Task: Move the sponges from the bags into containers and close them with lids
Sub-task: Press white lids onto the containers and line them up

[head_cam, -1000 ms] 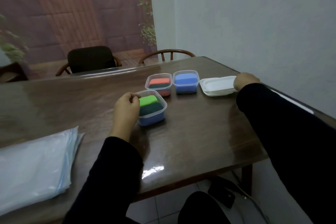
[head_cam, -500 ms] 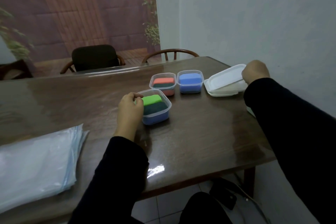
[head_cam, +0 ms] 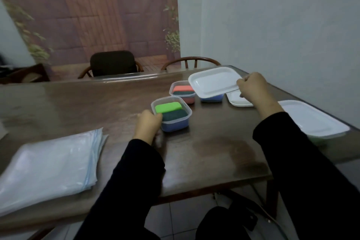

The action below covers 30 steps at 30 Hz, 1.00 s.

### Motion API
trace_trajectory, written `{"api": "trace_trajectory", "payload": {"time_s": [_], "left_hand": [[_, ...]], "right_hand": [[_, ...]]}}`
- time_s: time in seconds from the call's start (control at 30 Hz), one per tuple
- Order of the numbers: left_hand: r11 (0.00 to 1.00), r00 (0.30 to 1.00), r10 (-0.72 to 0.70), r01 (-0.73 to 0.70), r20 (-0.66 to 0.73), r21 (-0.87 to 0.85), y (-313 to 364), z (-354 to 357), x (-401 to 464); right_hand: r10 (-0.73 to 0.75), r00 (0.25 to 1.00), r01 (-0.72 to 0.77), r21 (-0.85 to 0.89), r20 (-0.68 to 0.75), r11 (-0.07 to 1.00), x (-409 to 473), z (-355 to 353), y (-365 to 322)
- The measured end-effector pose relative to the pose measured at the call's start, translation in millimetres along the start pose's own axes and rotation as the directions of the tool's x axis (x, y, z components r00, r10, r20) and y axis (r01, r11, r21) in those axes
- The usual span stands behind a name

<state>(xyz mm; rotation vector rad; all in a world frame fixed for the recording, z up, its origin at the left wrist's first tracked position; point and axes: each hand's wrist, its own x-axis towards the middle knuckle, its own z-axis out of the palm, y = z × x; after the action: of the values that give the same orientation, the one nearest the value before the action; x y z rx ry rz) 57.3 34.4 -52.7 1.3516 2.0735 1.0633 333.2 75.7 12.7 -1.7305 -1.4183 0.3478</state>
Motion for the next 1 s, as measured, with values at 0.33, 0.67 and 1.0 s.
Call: {"api": "trace_trajectory", "payload": {"time_s": [0.33, 0.67, 1.0], "left_hand": [[0.988, 0.947, 0.012, 0.037, 0.320, -0.147, 1, -17, -46], [0.966, 0.946, -0.013, 0.096, 0.323, -0.241, 7, -24, -57], [0.978, 0.945, 0.104, -0.040, 0.312, -0.205, -2, -7, -55]], "right_hand": [[-0.112, 0.933, 0.075, 0.120, 0.343, 0.990, -41, 26, -10], [-0.170, 0.868, 0.150, 0.080, 0.467, 0.985, -48, 52, -18], [-0.199, 0.897, 0.214, 0.005, 0.395, 0.977, -58, 59, -20]]}}
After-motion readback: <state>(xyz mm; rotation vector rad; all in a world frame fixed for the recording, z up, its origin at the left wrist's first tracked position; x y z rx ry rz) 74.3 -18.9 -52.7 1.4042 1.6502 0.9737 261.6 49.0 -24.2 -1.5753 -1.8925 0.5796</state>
